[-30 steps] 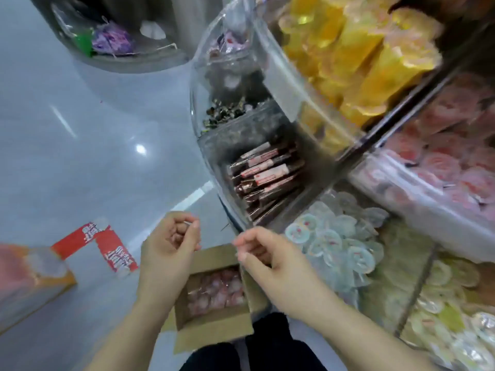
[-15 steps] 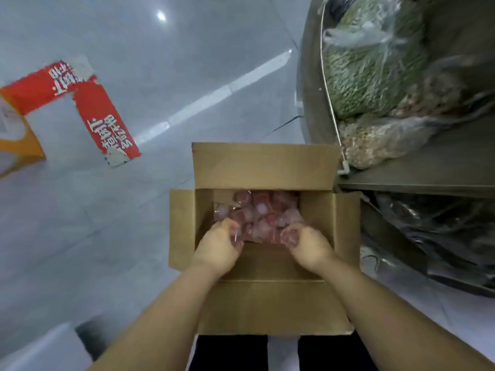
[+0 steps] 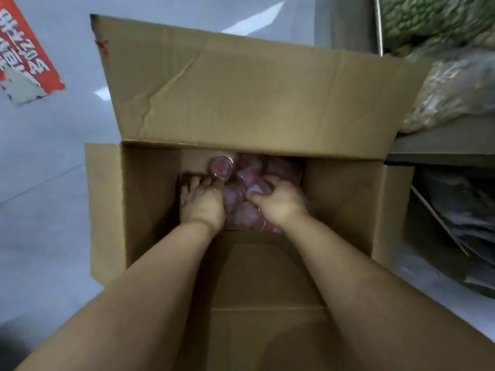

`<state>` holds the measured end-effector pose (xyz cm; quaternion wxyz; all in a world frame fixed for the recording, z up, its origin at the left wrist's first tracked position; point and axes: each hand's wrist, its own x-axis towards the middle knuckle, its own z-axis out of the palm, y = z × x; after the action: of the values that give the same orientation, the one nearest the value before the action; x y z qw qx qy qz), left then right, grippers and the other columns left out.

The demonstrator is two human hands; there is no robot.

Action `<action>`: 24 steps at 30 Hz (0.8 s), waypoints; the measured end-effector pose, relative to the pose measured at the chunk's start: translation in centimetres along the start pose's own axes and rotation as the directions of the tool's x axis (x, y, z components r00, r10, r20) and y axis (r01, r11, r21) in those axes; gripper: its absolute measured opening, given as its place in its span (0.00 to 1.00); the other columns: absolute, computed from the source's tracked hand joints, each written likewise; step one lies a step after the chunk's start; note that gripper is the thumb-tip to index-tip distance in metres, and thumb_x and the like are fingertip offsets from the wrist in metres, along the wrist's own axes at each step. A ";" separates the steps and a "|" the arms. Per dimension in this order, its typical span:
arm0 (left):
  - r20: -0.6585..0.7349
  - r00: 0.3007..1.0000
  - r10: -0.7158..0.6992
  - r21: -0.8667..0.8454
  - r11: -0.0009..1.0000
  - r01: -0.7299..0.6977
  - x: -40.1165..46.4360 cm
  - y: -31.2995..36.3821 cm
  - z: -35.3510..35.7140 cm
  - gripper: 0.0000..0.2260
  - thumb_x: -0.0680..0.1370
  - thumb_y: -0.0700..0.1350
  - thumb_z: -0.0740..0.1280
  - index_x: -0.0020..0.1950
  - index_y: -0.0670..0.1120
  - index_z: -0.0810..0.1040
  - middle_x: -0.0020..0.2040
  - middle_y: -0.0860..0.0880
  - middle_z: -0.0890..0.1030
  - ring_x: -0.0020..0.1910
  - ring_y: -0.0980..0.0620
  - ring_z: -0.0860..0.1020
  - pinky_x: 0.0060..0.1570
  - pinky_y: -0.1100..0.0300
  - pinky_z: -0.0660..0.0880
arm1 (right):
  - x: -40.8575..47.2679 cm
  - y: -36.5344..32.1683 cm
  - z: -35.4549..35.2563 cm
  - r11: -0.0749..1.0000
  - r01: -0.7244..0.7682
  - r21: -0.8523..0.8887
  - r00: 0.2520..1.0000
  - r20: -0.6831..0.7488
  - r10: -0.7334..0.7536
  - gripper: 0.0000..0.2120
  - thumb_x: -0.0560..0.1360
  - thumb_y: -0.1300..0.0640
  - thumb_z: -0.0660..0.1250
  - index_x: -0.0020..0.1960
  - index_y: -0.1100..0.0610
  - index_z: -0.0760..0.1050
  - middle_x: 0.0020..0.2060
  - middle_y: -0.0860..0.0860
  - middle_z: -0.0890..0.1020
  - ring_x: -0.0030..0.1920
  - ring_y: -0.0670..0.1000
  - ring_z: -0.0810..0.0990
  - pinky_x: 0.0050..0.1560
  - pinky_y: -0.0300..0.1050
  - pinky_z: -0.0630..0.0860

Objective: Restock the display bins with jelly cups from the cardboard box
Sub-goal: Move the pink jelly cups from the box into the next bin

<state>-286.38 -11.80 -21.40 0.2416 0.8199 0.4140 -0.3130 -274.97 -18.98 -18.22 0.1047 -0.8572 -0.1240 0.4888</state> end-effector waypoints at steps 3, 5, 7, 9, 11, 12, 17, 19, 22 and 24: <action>0.062 0.991 -0.121 -0.386 0.912 0.136 -3.0 0.5 -2.1 0.23 0.74 0.48 0.68 0.66 0.43 0.69 0.65 0.41 0.72 0.65 0.42 0.68 0.64 0.55 0.64 | -3.5 0.5 -1.6 0.905 -0.102 0.413 0.995 0.039 0.095 0.19 0.70 0.58 0.72 0.60 0.57 0.76 0.49 0.53 0.83 0.44 0.50 0.81 0.44 0.38 0.77; 0.167 0.977 -0.134 -0.725 0.654 0.214 -6.4 0.6 -4.7 0.22 0.74 0.45 0.70 0.65 0.43 0.70 0.62 0.43 0.76 0.60 0.45 0.75 0.62 0.55 0.69 | -6.6 0.2 -3.0 0.805 -0.168 0.569 0.985 0.076 0.152 0.11 0.70 0.58 0.72 0.51 0.54 0.79 0.36 0.47 0.81 0.31 0.42 0.76 0.29 0.31 0.72; 0.187 0.978 -0.088 -0.892 0.401 0.207 -10.5 0.5 -8.1 0.18 0.74 0.43 0.70 0.62 0.44 0.72 0.56 0.46 0.80 0.52 0.55 0.79 0.55 0.63 0.73 | -10.7 -1.1 -4.6 0.661 -0.257 0.705 0.966 0.166 0.198 0.02 0.71 0.58 0.71 0.44 0.53 0.79 0.29 0.44 0.79 0.25 0.38 0.73 0.30 0.34 0.68; 0.127 0.991 -0.053 -0.964 0.230 0.136 -14.6 0.3 -12.0 0.14 0.74 0.39 0.69 0.58 0.46 0.73 0.51 0.49 0.81 0.44 0.64 0.80 0.44 0.73 0.73 | -15.3 -3.3 -6.6 0.496 -0.316 0.809 0.948 0.259 0.183 0.01 0.72 0.59 0.69 0.42 0.54 0.79 0.28 0.44 0.79 0.25 0.39 0.73 0.33 0.38 0.67; 0.077 0.996 -0.042 -0.993 0.083 0.081 -18.8 0.4 -16.7 0.16 0.72 0.36 0.71 0.57 0.47 0.73 0.50 0.49 0.82 0.42 0.64 0.80 0.41 0.74 0.73 | -20.5 -6.1 -9.0 0.330 -0.340 0.880 0.940 0.321 0.113 0.06 0.71 0.58 0.68 0.48 0.55 0.80 0.37 0.49 0.81 0.35 0.43 0.77 0.42 0.41 0.73; 0.035 0.998 -0.044 -0.998 0.056 0.037 -20.8 0.5 -19.3 0.20 0.69 0.36 0.74 0.57 0.48 0.72 0.50 0.49 0.82 0.44 0.63 0.81 0.41 0.73 0.73 | -23.2 -7.8 -10.6 0.258 -0.333 0.907 0.941 0.336 0.037 0.09 0.70 0.57 0.68 0.50 0.56 0.79 0.41 0.51 0.82 0.39 0.46 0.79 0.50 0.46 0.76; -0.228 0.972 0.053 -0.972 0.052 -0.230 -30.3 2.4 -34.2 0.18 0.65 0.39 0.69 0.53 0.50 0.71 0.48 0.53 0.81 0.45 0.61 0.80 0.39 0.71 0.75 | -37.0 -16.3 -21.9 0.332 0.032 0.943 0.969 0.051 -0.240 0.14 0.71 0.62 0.69 0.56 0.59 0.73 0.47 0.58 0.79 0.42 0.53 0.78 0.44 0.48 0.79; -0.334 0.936 0.113 -0.937 0.072 -0.343 -34.0 4.1 -40.0 0.18 0.66 0.38 0.67 0.52 0.51 0.71 0.48 0.54 0.81 0.47 0.59 0.80 0.44 0.69 0.75 | -42.6 -18.4 -26.9 0.407 0.232 0.884 0.954 -0.124 -0.274 0.18 0.67 0.58 0.72 0.55 0.52 0.74 0.43 0.54 0.80 0.37 0.50 0.78 0.37 0.43 0.77; -0.464 0.859 0.215 -0.868 0.082 -0.489 -39.0 7.6 -47.5 0.18 0.67 0.39 0.67 0.53 0.56 0.73 0.46 0.57 0.82 0.50 0.57 0.79 0.49 0.67 0.75 | -50.1 -19.6 -33.5 0.569 0.558 0.604 0.829 -0.443 -0.342 0.21 0.67 0.57 0.73 0.55 0.43 0.71 0.42 0.43 0.80 0.41 0.43 0.79 0.47 0.35 0.75; -0.527 0.798 0.293 -0.820 0.070 -0.567 -42.0 10.6 -50.9 0.18 0.68 0.39 0.67 0.52 0.58 0.75 0.46 0.59 0.82 0.49 0.59 0.79 0.49 0.69 0.74 | -53.9 -19.1 -37.1 0.620 0.665 0.416 0.708 -0.615 -0.347 0.22 0.66 0.55 0.74 0.54 0.43 0.68 0.41 0.37 0.77 0.40 0.38 0.76 0.42 0.27 0.71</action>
<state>-281.06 -6.33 44.98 0.7246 0.6026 0.2742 0.1912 -271.52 -20.05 49.84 0.5411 -0.7923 -0.1742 0.2219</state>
